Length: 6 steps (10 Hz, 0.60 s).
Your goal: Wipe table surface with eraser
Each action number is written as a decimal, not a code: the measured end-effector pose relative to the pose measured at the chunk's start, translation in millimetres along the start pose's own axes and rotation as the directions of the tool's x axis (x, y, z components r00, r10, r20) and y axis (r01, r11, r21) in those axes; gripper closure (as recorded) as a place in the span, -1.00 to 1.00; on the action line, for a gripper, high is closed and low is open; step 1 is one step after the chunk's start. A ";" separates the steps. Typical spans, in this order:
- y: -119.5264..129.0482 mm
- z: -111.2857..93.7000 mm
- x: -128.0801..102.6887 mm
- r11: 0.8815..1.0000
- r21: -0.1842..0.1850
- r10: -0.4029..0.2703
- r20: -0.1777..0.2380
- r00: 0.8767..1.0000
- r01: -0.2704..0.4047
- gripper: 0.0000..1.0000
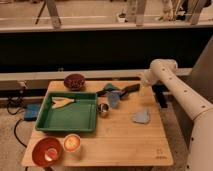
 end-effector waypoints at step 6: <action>-33.7 26.7 24.5 0.994 0.084 -0.061 -0.113 0.992 0.071 -0.60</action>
